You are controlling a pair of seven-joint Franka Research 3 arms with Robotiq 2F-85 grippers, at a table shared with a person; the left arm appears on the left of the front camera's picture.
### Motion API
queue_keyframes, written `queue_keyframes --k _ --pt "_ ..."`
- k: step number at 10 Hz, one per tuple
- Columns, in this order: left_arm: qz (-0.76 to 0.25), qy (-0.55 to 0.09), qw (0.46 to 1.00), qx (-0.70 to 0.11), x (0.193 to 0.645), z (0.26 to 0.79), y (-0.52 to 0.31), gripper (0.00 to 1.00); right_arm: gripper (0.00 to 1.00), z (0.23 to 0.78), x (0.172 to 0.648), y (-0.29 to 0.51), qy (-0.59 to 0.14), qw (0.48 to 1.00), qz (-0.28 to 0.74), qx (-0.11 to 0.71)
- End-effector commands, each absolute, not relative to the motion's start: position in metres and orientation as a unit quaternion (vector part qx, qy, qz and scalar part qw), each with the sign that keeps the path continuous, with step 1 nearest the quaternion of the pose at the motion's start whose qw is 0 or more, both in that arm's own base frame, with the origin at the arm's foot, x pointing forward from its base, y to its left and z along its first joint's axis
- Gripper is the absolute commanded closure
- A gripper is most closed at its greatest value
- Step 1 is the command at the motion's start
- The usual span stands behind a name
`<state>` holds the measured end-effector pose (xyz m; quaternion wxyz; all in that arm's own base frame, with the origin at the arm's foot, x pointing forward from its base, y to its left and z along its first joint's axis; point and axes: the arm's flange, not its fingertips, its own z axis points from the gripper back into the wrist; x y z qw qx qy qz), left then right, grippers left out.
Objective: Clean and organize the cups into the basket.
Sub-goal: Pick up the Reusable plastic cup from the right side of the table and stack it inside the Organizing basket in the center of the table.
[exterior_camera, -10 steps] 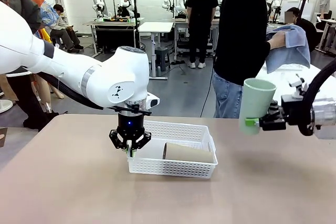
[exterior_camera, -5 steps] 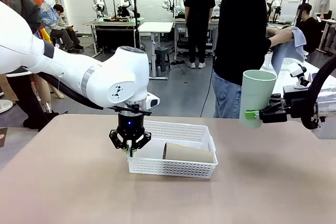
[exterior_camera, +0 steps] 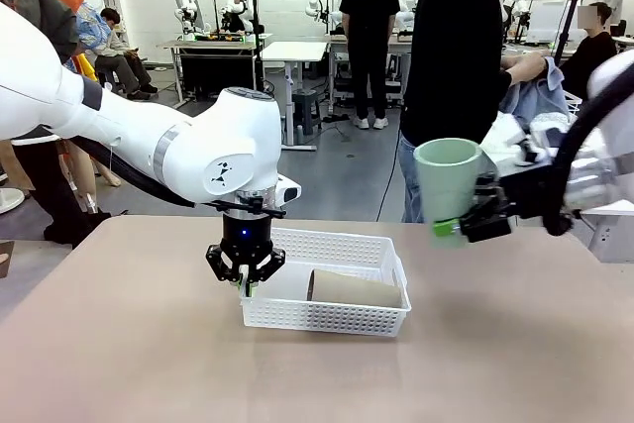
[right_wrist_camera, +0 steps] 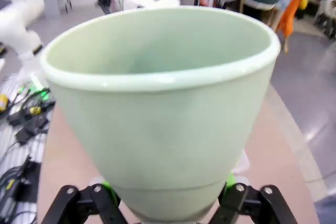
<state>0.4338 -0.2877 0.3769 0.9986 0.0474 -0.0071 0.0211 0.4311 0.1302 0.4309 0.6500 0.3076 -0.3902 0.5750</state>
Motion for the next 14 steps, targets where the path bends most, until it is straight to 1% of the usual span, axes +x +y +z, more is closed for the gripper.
queue_keyframes --k 1,2,6,8,12,14 --pt "0.022 -0.009 0.999 0.046 0.434 0.379 -0.288 1.0 0.2 0.418 0.457 0.175 -0.33 0.678 0.597 0.274" --pt "0.022 -0.009 0.999 0.046 0.434 0.379 -0.288 1.0 0.2 0.407 0.465 0.194 -0.309 0.685 0.604 0.267" --pt "0.022 -0.009 0.999 0.046 0.434 0.379 -0.288 1.0 0.2 0.381 0.492 0.243 -0.27 0.698 0.632 0.202" --pt "0.022 -0.009 0.999 0.046 0.434 0.379 -0.288 1.0 0.2 0.376 0.5 0.258 -0.266 0.686 0.652 0.182" --pt "0.022 -0.009 0.999 0.046 0.434 0.379 -0.288 1.0 0.2 0.373 0.51 0.283 -0.215 0.668 0.699 0.136" --pt "0.022 -0.009 0.999 0.046 0.434 0.379 -0.288 1.0 0.2 0.37 0.51 0.293 -0.196 0.675 0.702 0.114"
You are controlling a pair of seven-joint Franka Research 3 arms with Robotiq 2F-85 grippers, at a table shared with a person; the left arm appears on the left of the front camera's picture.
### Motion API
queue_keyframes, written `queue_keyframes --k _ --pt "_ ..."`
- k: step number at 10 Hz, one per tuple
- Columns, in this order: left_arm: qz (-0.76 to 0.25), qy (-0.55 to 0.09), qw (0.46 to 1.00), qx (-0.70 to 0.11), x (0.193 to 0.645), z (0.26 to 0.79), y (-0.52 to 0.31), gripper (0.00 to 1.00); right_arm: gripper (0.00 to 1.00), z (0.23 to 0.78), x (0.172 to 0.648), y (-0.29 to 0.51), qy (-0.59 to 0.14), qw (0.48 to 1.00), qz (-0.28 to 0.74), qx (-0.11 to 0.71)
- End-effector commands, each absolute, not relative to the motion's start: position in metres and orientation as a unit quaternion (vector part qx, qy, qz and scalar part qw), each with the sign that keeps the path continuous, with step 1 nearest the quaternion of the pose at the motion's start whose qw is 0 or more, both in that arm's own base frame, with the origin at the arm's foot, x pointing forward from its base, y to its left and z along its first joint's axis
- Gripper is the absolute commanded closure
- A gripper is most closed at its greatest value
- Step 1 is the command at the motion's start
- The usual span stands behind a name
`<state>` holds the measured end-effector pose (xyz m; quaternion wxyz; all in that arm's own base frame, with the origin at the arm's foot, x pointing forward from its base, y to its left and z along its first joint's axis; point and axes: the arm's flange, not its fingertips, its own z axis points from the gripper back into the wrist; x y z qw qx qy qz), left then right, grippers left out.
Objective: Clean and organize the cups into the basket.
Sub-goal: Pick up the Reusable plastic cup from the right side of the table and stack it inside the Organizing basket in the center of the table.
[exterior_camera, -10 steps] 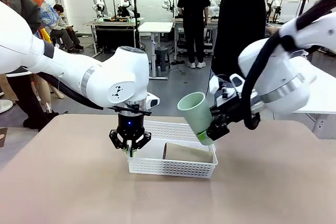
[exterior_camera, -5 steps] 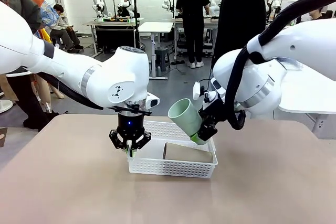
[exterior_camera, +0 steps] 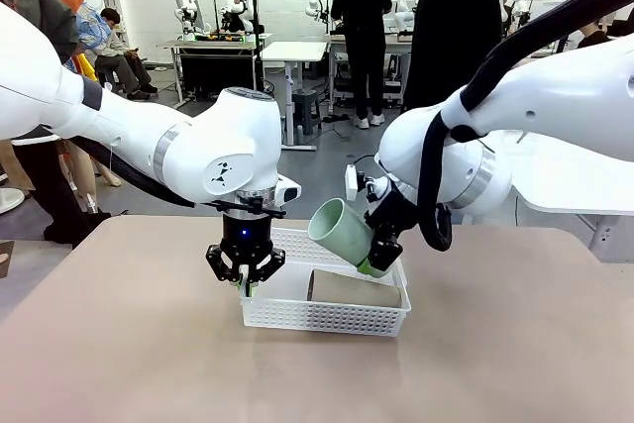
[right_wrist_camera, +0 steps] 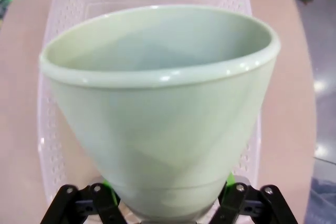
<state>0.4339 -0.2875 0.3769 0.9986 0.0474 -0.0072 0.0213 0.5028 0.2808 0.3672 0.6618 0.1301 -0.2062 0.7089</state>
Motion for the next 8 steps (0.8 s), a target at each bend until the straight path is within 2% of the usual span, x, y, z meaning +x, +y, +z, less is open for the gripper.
queue_keyframes --k 1,8 --pt "0.022 -0.009 0.999 0.046 0.434 0.379 -0.288 1.0 0.2 0.368 0.511 0.297 -0.196 0.677 0.701 0.112" --pt "0.022 -0.009 0.999 0.046 0.434 0.379 -0.288 1.0 0.2 0.363 0.53 0.305 -0.199 0.699 0.68 0.092"
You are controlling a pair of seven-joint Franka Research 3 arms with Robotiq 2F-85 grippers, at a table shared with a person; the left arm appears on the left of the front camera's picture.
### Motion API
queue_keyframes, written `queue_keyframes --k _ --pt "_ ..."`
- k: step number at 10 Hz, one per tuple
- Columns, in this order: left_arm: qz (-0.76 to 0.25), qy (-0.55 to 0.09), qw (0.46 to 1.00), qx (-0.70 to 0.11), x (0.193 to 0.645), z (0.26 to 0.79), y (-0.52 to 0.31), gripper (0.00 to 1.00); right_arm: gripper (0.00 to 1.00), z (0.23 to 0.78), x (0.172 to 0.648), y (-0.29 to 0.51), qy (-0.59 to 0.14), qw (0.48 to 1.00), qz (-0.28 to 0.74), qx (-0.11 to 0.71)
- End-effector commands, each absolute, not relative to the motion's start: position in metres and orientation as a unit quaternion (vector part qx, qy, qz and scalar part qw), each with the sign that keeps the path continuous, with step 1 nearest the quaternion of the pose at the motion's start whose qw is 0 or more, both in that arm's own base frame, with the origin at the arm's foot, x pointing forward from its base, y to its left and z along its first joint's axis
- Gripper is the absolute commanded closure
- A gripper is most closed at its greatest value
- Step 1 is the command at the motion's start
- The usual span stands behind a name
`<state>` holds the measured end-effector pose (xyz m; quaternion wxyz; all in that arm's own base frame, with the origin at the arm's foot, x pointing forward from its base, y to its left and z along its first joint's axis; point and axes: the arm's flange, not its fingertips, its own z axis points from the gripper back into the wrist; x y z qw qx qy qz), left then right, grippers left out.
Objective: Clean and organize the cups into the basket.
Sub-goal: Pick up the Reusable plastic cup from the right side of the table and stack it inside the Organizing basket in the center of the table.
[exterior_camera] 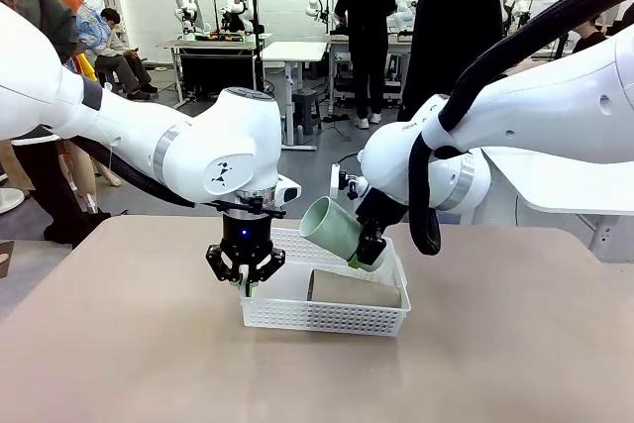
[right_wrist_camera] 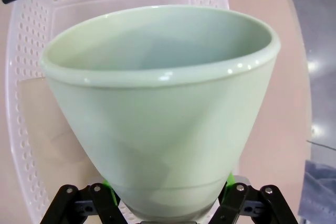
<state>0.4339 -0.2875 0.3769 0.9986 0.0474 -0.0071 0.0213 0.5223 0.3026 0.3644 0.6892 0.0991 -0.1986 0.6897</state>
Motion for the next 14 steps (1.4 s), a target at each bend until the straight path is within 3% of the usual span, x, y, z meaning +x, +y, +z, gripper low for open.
queue_keyframes --k 1,4,6,11,14 --pt "0.022 -0.009 0.999 0.046 0.434 0.379 -0.288 1.0 0.2 0.361 0.531 0.303 -0.195 0.701 0.68 0.094" --pt "0.022 -0.009 0.999 0.046 0.434 0.379 -0.288 1.0 0.2 0.359 0.534 0.295 -0.19 0.707 0.673 0.104" --pt "0.022 -0.009 0.999 0.046 0.434 0.379 -0.288 1.0 0.0 0.355 0.534 0.291 -0.185 0.708 0.672 0.111" --pt "0.022 -0.009 0.999 0.046 0.434 0.379 -0.288 1.0 0.0 0.362 0.53 0.287 -0.191 0.708 0.67 0.119" --pt "0.022 -0.009 0.999 0.046 0.434 0.379 -0.288 1.0 0.0 0.436 0.501 0.241 -0.248 0.677 0.658 0.216"
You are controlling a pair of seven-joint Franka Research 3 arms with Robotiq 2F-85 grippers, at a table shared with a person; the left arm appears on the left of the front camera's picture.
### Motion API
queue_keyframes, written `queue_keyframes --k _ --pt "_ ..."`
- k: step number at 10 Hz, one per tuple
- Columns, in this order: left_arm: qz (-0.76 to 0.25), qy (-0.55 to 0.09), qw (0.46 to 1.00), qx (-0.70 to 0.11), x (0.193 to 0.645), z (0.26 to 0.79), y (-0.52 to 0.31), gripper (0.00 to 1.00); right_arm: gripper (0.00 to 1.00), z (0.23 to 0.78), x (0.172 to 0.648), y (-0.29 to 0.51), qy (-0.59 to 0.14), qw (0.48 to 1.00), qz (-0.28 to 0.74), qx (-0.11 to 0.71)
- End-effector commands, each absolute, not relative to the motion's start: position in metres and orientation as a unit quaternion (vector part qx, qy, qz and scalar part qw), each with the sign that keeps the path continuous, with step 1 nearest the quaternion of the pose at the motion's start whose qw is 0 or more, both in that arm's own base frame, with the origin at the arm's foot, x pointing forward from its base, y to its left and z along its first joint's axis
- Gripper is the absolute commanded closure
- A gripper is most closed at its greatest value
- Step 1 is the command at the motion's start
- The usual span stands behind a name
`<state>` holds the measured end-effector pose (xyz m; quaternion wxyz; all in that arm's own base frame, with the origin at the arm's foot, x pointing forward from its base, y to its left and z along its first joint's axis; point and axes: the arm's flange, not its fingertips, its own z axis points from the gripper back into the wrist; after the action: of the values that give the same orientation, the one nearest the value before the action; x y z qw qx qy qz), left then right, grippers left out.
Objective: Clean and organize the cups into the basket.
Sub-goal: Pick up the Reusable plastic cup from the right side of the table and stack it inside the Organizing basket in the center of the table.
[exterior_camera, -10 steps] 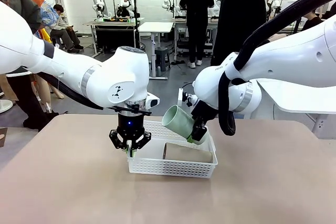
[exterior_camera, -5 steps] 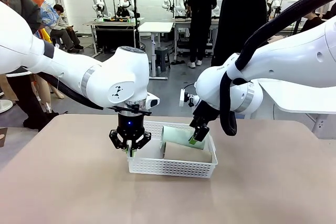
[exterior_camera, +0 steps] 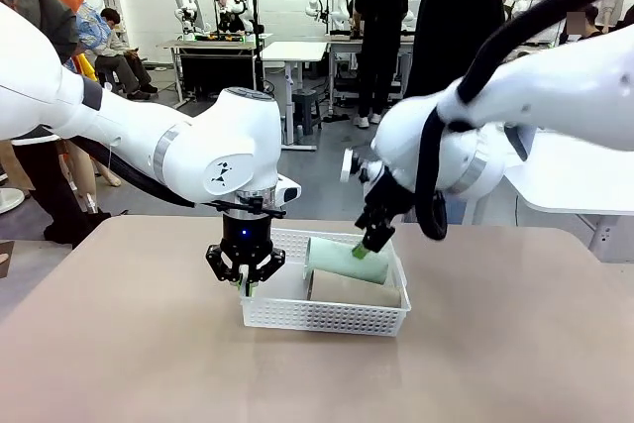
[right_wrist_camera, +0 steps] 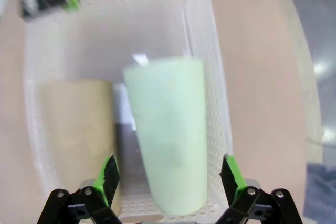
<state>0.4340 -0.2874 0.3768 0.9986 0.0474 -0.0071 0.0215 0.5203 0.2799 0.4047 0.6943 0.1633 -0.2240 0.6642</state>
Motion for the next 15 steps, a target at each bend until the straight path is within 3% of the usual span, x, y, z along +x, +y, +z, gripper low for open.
queue_keyframes --k 1,4,6,8,12,15 --pt "0.022 -0.009 0.999 0.046 0.434 0.379 -0.288 1.0 0.0 0.465 0.487 0.202 -0.273 0.668 0.645 0.251" --pt "0.022 -0.009 0.999 0.046 0.434 0.379 -0.288 1.0 0.0 0.481 0.466 0.056 -0.347 0.603 0.624 0.356" --pt "0.022 -0.009 0.999 0.046 0.434 0.379 -0.288 1.0 0.0 0.462 0.471 -0.017 -0.393 0.548 0.606 0.421" --pt "0.022 -0.009 0.999 0.046 0.434 0.379 -0.288 1.0 0.0 0.433 0.472 -0.068 -0.44 0.525 0.565 0.46" --pt "0.022 -0.009 0.999 0.046 0.434 0.379 -0.288 1.0 0.0 0.377 0.482 -0.136 -0.489 0.558 0.5 0.447" --pt "0.022 -0.009 0.999 0.046 0.434 0.379 -0.288 1.0 0.0 0.369 0.485 -0.137 -0.468 0.591 0.512 0.413"
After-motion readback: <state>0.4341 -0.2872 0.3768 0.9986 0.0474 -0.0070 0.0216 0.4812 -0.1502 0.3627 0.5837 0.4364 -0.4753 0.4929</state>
